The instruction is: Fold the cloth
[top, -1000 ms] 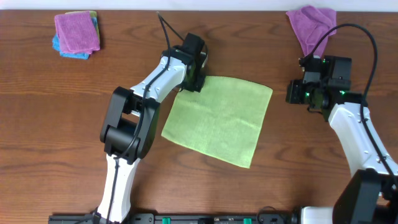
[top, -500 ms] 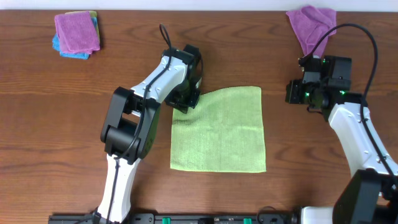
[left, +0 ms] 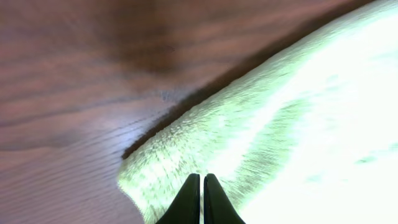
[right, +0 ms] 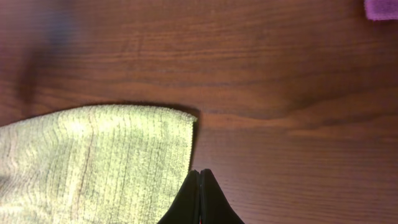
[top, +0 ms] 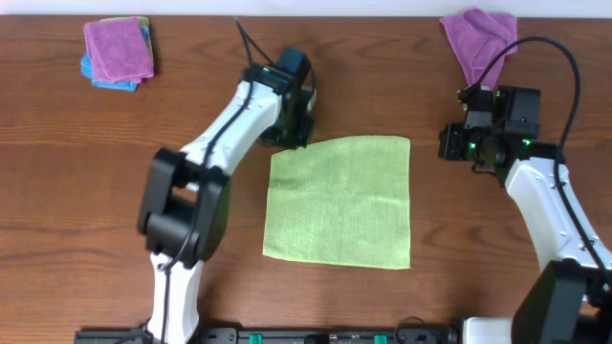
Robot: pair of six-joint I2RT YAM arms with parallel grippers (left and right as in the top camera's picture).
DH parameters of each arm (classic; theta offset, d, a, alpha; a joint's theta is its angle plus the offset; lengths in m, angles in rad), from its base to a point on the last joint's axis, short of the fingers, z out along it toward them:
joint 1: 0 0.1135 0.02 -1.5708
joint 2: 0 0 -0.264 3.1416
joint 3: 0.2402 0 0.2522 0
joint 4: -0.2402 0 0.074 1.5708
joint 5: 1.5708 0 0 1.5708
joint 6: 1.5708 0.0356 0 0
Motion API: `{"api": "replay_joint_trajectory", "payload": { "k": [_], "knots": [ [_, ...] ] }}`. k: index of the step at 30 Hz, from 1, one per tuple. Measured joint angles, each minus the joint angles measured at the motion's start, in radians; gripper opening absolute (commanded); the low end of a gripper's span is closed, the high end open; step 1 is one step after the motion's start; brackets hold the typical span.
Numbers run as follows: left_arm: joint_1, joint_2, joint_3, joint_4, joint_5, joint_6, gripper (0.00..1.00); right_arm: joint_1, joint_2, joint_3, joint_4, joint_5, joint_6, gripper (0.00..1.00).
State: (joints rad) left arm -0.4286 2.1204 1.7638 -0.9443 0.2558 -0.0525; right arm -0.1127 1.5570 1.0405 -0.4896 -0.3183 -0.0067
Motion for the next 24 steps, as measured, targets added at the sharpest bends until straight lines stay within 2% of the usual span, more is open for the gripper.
{"api": "replay_joint_trajectory", "payload": {
  "k": [11, 13, 14, 15, 17, 20, 21, 22, 23, 24],
  "knots": [
    [0.073, -0.04, 0.006, 0.009, 0.005, -0.032, 0.06, 0.0, 0.026, 0.0, -0.034, -0.079, -0.05, 0.01],
    [0.1, -0.04, -0.016, 0.008, 0.029, -0.038, 0.07, 0.0, 0.026, 0.0, -0.043, -0.088, -0.052, 0.14],
    [0.114, -0.04, -0.03, 0.008, 0.048, -0.041, 0.11, 0.0, 0.026, 0.0, -0.05, -0.091, -0.053, 0.22],
    [0.134, -0.04, -0.05, 0.008, 0.084, -0.042, 0.19, 0.0, 0.027, 0.0, -0.061, -0.097, -0.06, 0.32],
    [0.173, -0.04, -0.081, -0.006, 0.143, -0.039, 0.28, 0.0, 0.027, 0.0, -0.083, -0.103, -0.068, 0.36],
    [0.224, -0.04, -0.097, -0.06, 0.206, -0.031, 0.27, 0.0, 0.026, 0.0, -0.134, -0.123, -0.089, 0.26],
    [0.231, -0.041, -0.097, -0.076, 0.21, -0.025, 0.25, 0.0, 0.026, 0.0, -0.154, -0.127, -0.098, 0.2],
    [0.233, -0.041, -0.097, -0.09, 0.21, -0.022, 0.23, 0.0, 0.026, 0.0, -0.172, -0.13, -0.108, 0.09],
    [0.23, -0.042, -0.098, -0.107, 0.209, -0.014, 0.18, 0.0, 0.024, 0.0, -0.189, -0.134, -0.113, 0.02],
    [0.222, -0.045, -0.098, -0.114, 0.208, -0.007, 0.11, 0.003, 0.022, 0.0, -0.199, -0.136, -0.115, 0.01]
  ]
}}
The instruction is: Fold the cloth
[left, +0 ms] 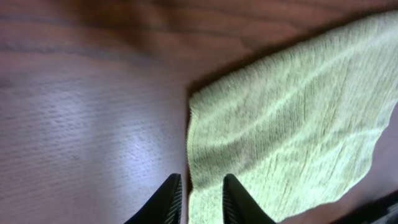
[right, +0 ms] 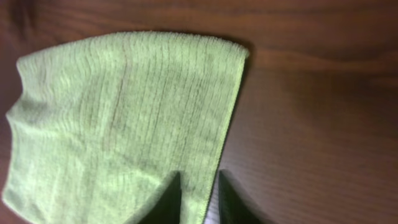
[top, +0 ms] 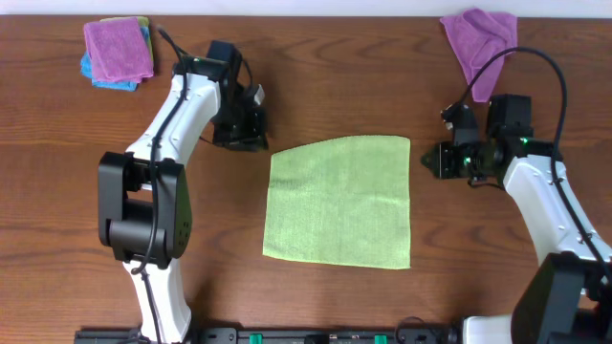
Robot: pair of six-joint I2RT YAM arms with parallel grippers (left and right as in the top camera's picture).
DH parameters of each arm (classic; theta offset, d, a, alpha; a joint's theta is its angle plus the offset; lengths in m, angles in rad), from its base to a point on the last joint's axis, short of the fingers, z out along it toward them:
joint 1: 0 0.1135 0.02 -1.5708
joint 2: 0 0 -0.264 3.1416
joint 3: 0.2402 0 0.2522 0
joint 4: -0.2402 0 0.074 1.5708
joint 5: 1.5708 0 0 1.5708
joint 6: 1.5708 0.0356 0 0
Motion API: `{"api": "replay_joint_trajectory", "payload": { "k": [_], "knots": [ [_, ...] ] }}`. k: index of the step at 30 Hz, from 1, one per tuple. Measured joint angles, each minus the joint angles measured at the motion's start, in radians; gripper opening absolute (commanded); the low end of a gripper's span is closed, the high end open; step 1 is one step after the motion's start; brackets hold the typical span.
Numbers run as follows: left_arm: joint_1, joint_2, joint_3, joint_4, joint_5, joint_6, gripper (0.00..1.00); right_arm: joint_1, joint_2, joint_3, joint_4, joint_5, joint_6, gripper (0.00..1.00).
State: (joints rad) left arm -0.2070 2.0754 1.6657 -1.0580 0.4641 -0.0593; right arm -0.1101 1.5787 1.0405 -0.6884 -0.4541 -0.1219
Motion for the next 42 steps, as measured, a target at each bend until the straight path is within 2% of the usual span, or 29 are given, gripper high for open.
{"api": "replay_joint_trajectory", "payload": {
  "k": [1, 5, 12, 17, 24, 42],
  "knots": [
    [-0.009, -0.004, 0.0, -0.001, 0.0, 0.002, 0.06, 0.003, -0.002, 0.0, -0.003, 0.0, -0.003, 0.01],
    [-0.098, -0.048, 0.0, 0.033, -0.061, 0.011, 0.06, 0.073, -0.007, 0.0, 0.035, 0.031, -0.008, 0.01],
    [-0.26, -0.063, -0.064, 0.177, -0.27, -0.045, 0.06, 0.217, -0.006, 0.0, 0.175, 0.204, 0.008, 0.01],
    [-0.256, -0.063, -0.185, 0.257, -0.318, -0.095, 0.06, 0.223, 0.045, 0.0, 0.197, 0.243, 0.019, 0.01],
    [-0.253, -0.063, -0.26, 0.358, -0.319, -0.136, 0.06, 0.224, 0.157, 0.0, 0.242, 0.242, 0.027, 0.01],
    [-0.253, -0.021, -0.298, 0.484, -0.318, -0.154, 0.06, 0.246, 0.291, 0.001, 0.291, 0.238, 0.032, 0.01]
  ]
}}
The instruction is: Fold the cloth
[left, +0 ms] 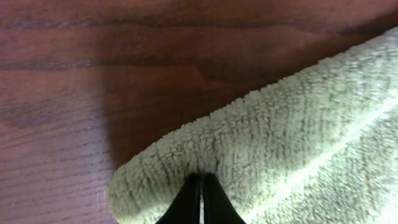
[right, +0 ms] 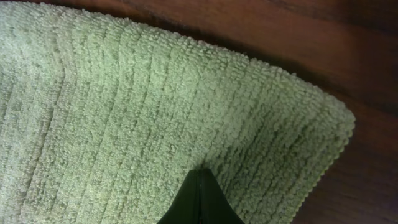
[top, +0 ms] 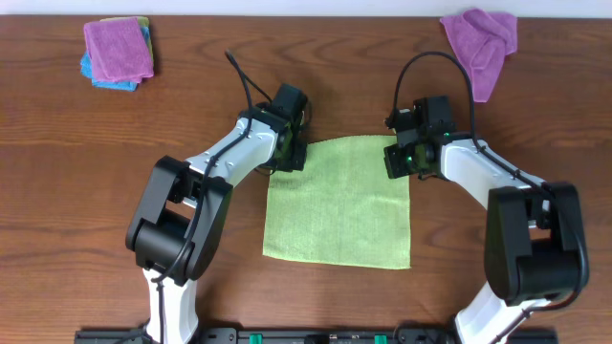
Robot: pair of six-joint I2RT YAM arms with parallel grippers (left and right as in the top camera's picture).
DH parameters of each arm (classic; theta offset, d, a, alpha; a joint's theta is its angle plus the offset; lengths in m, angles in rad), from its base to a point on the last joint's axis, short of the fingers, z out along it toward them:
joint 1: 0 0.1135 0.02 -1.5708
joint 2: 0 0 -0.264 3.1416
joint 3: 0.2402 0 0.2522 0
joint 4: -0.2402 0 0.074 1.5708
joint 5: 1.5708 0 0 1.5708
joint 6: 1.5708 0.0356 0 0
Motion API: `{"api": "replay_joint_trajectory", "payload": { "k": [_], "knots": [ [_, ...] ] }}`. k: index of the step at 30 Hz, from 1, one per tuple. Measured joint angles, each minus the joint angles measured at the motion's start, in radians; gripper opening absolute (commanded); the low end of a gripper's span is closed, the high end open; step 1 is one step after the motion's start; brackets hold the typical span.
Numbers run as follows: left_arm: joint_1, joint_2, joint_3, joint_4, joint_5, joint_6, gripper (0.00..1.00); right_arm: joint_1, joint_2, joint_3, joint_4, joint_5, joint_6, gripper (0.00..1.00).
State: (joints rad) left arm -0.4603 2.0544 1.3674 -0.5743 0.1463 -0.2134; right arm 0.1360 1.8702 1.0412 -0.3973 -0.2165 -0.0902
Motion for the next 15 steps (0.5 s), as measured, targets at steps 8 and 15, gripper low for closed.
{"api": "replay_joint_trajectory", "payload": {
  "k": [8, 15],
  "knots": [
    [0.001, 0.014, 0.01, 0.006, -0.005, 0.0, 0.05, 0.029, 0.02, 0.018, 0.019, -0.005, 0.001, 0.01],
    [0.037, 0.027, 0.023, 0.055, -0.042, 0.0, 0.06, 0.128, 0.037, 0.019, 0.102, -0.006, 0.034, 0.02]
  ]
}}
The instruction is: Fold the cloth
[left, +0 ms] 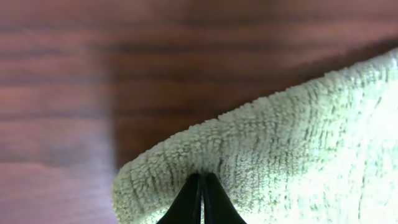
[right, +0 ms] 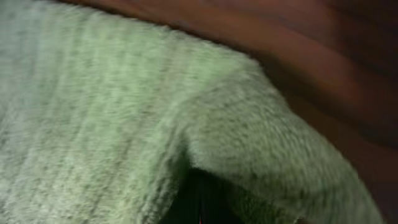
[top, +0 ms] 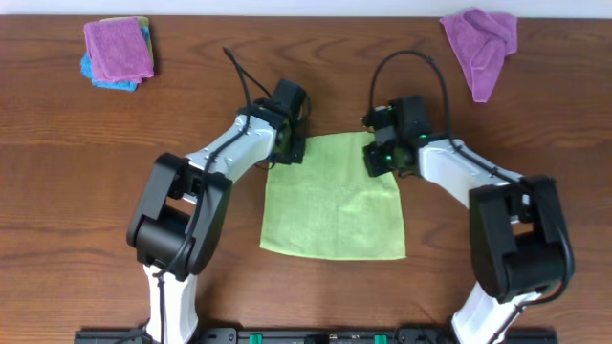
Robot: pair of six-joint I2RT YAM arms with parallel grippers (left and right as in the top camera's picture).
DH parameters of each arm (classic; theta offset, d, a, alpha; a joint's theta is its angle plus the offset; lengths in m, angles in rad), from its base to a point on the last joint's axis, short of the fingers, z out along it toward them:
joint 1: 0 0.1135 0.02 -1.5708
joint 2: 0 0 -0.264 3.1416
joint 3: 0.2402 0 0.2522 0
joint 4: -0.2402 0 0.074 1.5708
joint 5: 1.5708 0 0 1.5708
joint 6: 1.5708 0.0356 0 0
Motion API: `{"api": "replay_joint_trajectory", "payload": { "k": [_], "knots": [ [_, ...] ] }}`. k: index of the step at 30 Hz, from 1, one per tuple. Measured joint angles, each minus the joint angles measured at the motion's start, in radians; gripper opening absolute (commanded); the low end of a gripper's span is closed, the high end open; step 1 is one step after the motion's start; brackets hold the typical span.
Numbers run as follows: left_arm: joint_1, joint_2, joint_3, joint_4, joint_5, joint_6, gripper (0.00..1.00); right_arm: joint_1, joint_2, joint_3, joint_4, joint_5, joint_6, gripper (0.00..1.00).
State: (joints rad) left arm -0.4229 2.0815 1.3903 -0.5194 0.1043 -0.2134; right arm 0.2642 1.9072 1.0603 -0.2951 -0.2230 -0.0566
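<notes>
A light green cloth (top: pixel 333 201) lies spread on the brown table. My left gripper (top: pixel 287 151) is at its far left corner, shut on the green terry edge (left: pixel 186 162). At the far right corner, my right gripper (top: pixel 380 158) is shut on the cloth, which bunches up around its fingers (right: pixel 202 193). That corner now sits inward of the near right corner, so the right edge slants.
A purple cloth on a blue one (top: pixel 118 53) lies at the far left of the table (top: pixel 76 191). Another purple cloth (top: pixel 478 38) is crumpled at the far right. Both arms reach in over the far half.
My right gripper, shut on the far right corner, has moved left and drawn that corner inward. The cloth bunches at its fingers. My left gripper still pinches the far left corner.
Both grippers were shut, the left at the cloth's far left corner, the right off its far right corner. Then both stood open, away from the cloth. Later each was shut on a far corner. Now the right corner is pulled inward.
</notes>
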Motion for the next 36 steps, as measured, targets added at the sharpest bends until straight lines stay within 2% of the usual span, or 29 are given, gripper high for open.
{"api": "replay_joint_trajectory", "payload": {
  "k": [7, 11, 16, 23, 30, 36],
  "knots": [
    [0.173, 0.009, 0.002, 0.051, 0.001, 0.011, 0.06, 0.084, 0.017, 0.009, 0.062, -0.006, 0.049, 0.01],
    [0.224, 0.01, 0.002, 0.06, 0.031, 0.032, 0.06, 0.087, 0.035, 0.058, 0.064, -0.008, 0.068, 0.01],
    [0.223, 0.011, 0.005, 0.045, 0.047, 0.038, 0.06, 0.087, 0.102, 0.161, 0.048, -0.008, 0.079, 0.01],
    [0.199, 0.011, 0.019, -0.026, 0.046, 0.037, 0.06, 0.087, 0.198, 0.292, -0.059, -0.005, 0.09, 0.01],
    [0.193, 0.011, 0.024, -0.069, 0.052, 0.026, 0.06, 0.087, 0.203, 0.308, -0.083, 0.036, 0.092, 0.01],
    [0.185, 0.011, 0.032, -0.143, 0.069, -0.043, 0.06, 0.059, 0.207, 0.313, -0.078, 0.07, 0.091, 0.01]
  ]
}}
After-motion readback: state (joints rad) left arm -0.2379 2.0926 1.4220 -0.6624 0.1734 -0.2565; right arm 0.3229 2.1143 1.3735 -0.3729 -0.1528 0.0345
